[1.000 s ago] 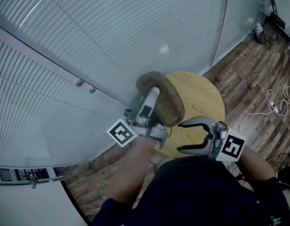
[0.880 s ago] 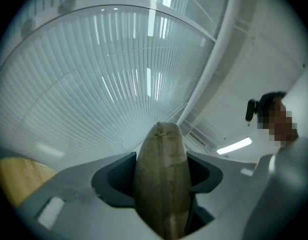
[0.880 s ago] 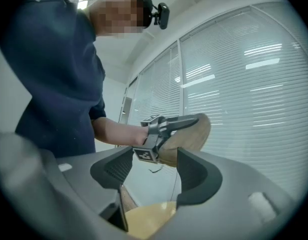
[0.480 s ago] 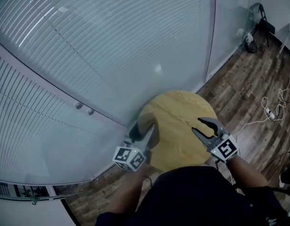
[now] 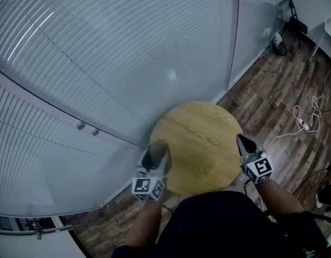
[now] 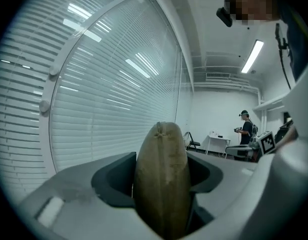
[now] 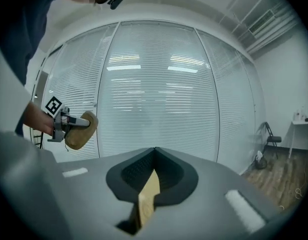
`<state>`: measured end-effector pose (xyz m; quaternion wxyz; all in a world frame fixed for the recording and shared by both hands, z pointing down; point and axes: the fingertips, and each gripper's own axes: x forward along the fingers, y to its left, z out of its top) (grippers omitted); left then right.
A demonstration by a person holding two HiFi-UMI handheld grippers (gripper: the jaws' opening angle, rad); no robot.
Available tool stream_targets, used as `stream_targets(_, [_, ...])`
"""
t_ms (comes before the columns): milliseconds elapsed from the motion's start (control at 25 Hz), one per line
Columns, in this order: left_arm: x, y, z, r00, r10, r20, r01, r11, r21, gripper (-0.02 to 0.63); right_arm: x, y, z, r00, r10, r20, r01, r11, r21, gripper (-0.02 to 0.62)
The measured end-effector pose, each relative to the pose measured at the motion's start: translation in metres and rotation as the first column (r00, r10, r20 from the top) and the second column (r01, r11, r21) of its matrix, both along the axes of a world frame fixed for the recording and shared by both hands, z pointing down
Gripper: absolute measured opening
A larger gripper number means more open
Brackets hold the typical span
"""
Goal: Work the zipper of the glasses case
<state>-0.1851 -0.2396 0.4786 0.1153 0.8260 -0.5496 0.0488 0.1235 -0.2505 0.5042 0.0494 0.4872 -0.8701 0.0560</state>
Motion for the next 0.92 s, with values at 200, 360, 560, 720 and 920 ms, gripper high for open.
stream_targets(200, [0.009,0.002,0.001,0.999,0.035,0.026,-0.036,0.998,0.045,0.293,0.014,0.004,0.017,0.999,0.040,-0.011,-0.040,0.999,-0.012,0.006])
stream_targets(360, [0.009,0.002,-0.012,0.998,0.047,0.037,-0.049,0.997,0.054,0.293,0.009,0.004,0.005,0.999,0.037,-0.004,-0.037,0.999,0.002,0.006])
stream_targets(560, [0.015,0.001,0.007,0.997,0.069,0.041,-0.071,0.996,0.058,0.293,0.009,0.004,0.021,0.999,0.038,0.003,-0.038,0.999,0.009,0.005])
stream_targets(720, [0.018,0.001,-0.016,0.996,0.075,0.044,-0.078,0.995,0.058,0.293,0.016,0.008,0.001,0.999,0.048,0.019,-0.047,0.999,-0.004,0.005])
stream_targets(920, [0.015,-0.006,-0.015,0.995,0.087,0.041,-0.090,0.994,0.064,0.293,0.011,0.004,0.001,0.999,0.051,0.019,-0.051,0.999,-0.001,0.005])
